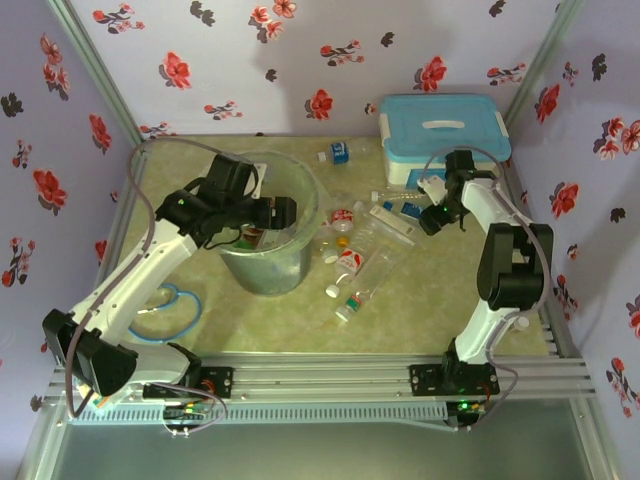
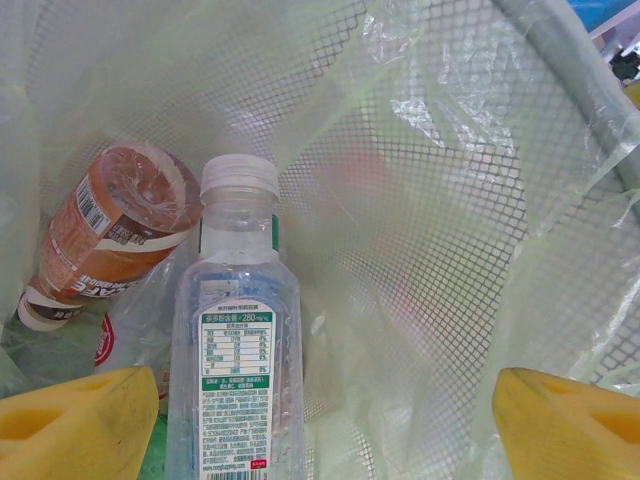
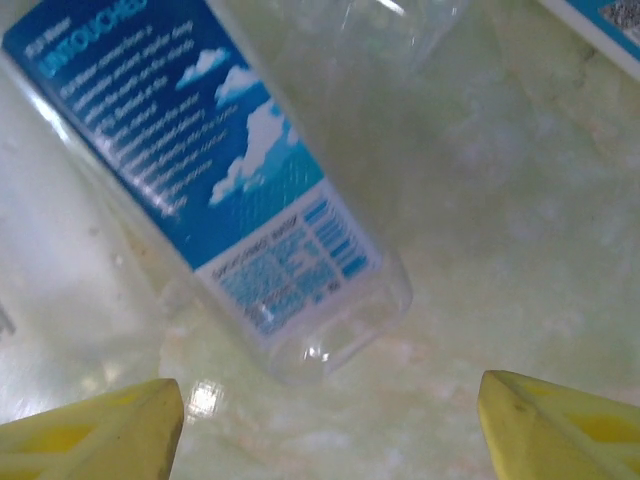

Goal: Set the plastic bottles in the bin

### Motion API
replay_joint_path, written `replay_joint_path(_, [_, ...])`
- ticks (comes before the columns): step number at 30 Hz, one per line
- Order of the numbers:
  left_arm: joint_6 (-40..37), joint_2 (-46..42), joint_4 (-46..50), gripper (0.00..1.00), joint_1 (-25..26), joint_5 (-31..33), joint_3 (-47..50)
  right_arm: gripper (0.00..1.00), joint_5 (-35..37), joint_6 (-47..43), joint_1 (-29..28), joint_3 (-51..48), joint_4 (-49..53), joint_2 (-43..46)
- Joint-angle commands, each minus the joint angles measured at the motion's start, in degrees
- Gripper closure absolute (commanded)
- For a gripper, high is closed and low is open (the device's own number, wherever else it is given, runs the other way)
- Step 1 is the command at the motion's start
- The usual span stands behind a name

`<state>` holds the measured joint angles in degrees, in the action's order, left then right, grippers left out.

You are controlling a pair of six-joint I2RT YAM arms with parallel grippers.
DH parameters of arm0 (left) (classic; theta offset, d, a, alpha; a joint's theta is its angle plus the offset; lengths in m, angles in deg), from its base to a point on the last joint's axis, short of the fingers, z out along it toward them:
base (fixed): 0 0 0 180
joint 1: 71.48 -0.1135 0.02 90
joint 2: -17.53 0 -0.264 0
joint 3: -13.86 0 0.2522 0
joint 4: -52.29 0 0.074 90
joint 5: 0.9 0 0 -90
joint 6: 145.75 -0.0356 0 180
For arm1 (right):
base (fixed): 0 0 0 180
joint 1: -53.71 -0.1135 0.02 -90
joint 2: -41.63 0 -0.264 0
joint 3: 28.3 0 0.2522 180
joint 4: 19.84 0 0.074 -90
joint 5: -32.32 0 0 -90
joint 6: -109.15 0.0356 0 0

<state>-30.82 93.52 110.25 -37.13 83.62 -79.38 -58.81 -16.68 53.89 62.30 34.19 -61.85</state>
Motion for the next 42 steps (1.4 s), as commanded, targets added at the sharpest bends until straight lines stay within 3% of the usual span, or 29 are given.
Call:
replay_joint_path(1, [-0.44,-1.35,-0.52,0.13,0.50,0.73,-1.20,0.22,-4.20,0.74,0.25,1.68,-3.54,-1.52])
replay_joint_path(11, [0.23,-2.21,-0.94,0.13,0.48,0.99,-0.68,0.22,-13.74,5.05,-0.80,-0.69,-0.26,9.20])
replay_joint_path(17, [0.24,-0.35,-1.45,0.13,0.72,0.79,-1.79,0.27,-13.91,1.76,-4.42,2.76,6.57,3.19])
replay_joint_path(28, [-0.71,-0.29,-0.92,0.12,0.90,1.25,-1.97,0.32,-14.40,3.52,-6.80,2.11,5.61,-4.04])
replay_joint_path(34, [-1.20,1.42,-1.40,0.12,0.84,1.23,-2.96,0.31,-17.61,4.98,-7.98,2.11,6.37,-5.41])
replay_joint_path(42, [-1.20,1.98,-1.66,0.11,0.80,1.26,-2.74,0.20,-14.15,5.49,-9.24,1.65,10.39,-5.14])
